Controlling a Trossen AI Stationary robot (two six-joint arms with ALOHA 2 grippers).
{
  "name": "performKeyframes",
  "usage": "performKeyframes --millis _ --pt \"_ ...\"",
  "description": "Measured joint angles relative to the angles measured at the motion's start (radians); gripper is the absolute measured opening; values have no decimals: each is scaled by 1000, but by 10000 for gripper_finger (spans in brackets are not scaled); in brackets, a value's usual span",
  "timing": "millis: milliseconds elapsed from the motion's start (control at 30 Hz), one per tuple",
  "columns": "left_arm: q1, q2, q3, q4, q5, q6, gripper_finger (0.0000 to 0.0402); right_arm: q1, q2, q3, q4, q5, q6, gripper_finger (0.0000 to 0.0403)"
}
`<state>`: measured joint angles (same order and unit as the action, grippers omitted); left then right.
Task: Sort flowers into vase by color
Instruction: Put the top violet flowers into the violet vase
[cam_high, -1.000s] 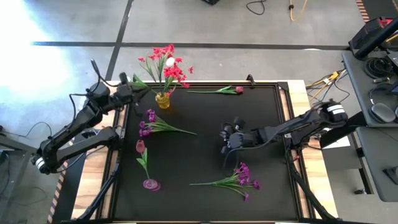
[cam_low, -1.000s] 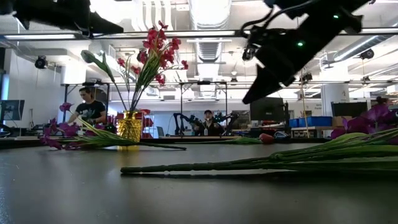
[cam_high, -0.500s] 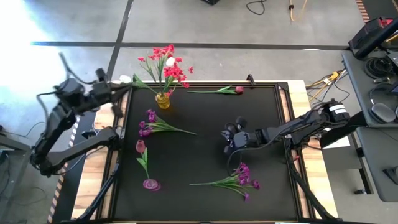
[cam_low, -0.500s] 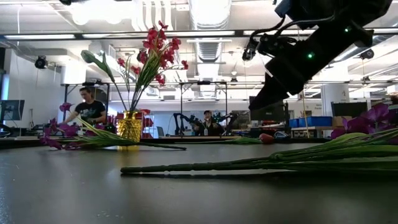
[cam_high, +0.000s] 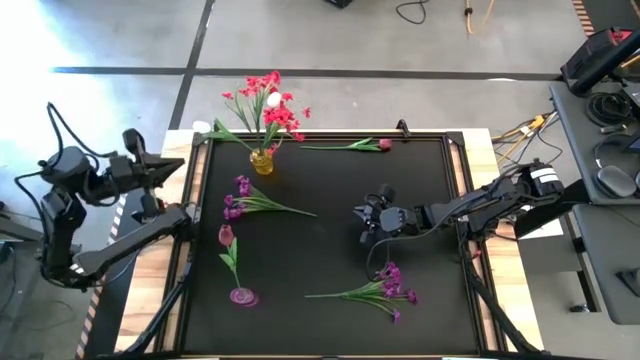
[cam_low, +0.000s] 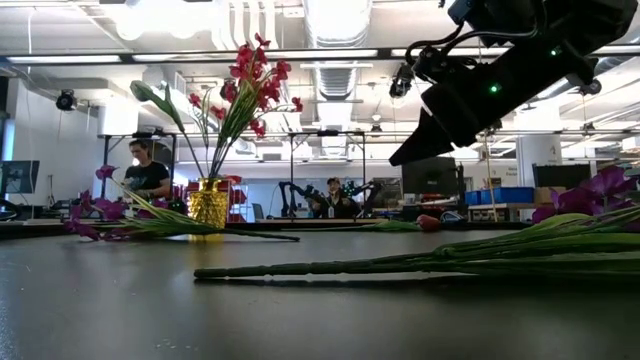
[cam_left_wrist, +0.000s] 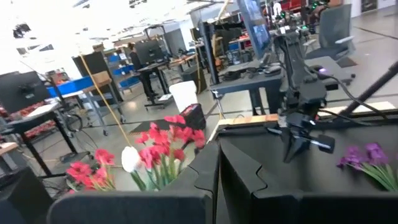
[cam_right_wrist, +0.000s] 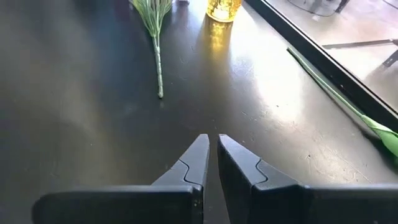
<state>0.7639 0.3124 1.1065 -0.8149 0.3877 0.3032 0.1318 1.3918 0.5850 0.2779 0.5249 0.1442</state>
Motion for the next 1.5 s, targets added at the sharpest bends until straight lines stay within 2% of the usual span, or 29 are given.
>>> performKeyframes --millis 300,600,1100,1367,1500 --pt "0 -18 -153 49 15 -2 0 0 0 -1 -2 0 -1 27" --pt "-1 -23 -284 185 57 -33 0 0 -3 -1 -3 0 -14 27" --pt "-14 -30 -408 396 118 -104 0 0 -3 0 6 0 -7 27" --pt "-95 50 -424 513 120 -132 0 0 -3 0 11 0 -8 27" --pt "-188 101 -457 611 60 -140 0 1 -3 0 11 0 -8 27"
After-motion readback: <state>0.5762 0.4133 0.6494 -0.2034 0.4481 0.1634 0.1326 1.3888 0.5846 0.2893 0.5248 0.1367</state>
